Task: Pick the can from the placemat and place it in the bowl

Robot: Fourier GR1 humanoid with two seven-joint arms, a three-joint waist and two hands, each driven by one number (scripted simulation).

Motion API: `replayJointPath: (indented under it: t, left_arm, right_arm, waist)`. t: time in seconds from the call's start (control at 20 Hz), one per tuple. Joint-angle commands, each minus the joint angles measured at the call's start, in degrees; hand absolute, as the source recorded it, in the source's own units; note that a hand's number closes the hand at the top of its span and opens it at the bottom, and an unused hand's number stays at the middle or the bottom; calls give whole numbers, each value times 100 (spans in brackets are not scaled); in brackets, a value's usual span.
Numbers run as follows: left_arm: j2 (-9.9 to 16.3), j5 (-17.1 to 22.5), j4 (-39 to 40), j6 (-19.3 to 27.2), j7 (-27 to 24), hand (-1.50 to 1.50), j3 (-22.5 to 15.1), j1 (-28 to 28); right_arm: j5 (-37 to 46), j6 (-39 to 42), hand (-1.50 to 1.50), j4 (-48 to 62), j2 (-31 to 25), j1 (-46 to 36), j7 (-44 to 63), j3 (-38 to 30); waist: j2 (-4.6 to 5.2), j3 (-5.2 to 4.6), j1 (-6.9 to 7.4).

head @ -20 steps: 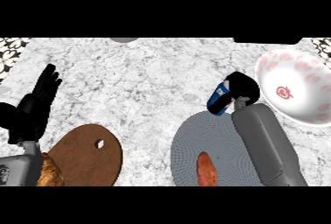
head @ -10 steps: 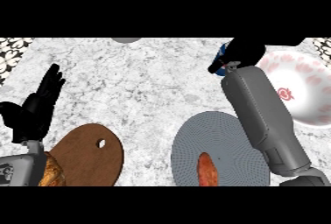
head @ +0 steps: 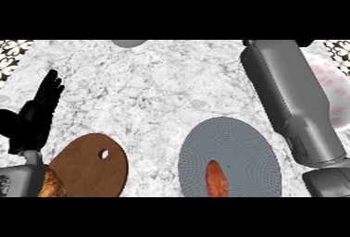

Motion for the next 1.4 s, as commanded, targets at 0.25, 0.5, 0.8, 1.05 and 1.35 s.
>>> replayJointPath:
  t: [0.25, 0.5, 0.8, 1.05, 1.35]
  left_arm:
    - [136, 140, -233, -153, 48, 0, 194, 265]
    - [138, 160, -278, -202, -175, 0, 293, 571]
    - [-140, -124, -54, 21, -71, 0, 10, 172]
    - [118, 8, -84, -99, 161, 0, 279, -52]
    - [104, 161, -191, -327, -27, 0, 274, 327]
  right_arm:
    - [-35, -430, 150, -578, -443, 361, 215, -678]
    - [-262, -963, 150, -785, -673, 1056, -403, -1049]
    - [-780, -1590, 150, -317, -1160, 1506, -1389, -1558]
    - [-1129, -2291, 150, 570, -1460, 1695, -2225, -1861]
    - [-1593, -1440, 150, 1186, -1465, 1787, -1537, -2389]
  waist:
    - [-40, 9, -122]
    - [-28, 9, -106]
    - [-6, 10, -107]
    - [8, 11, -70]
    - [-11, 10, -64]
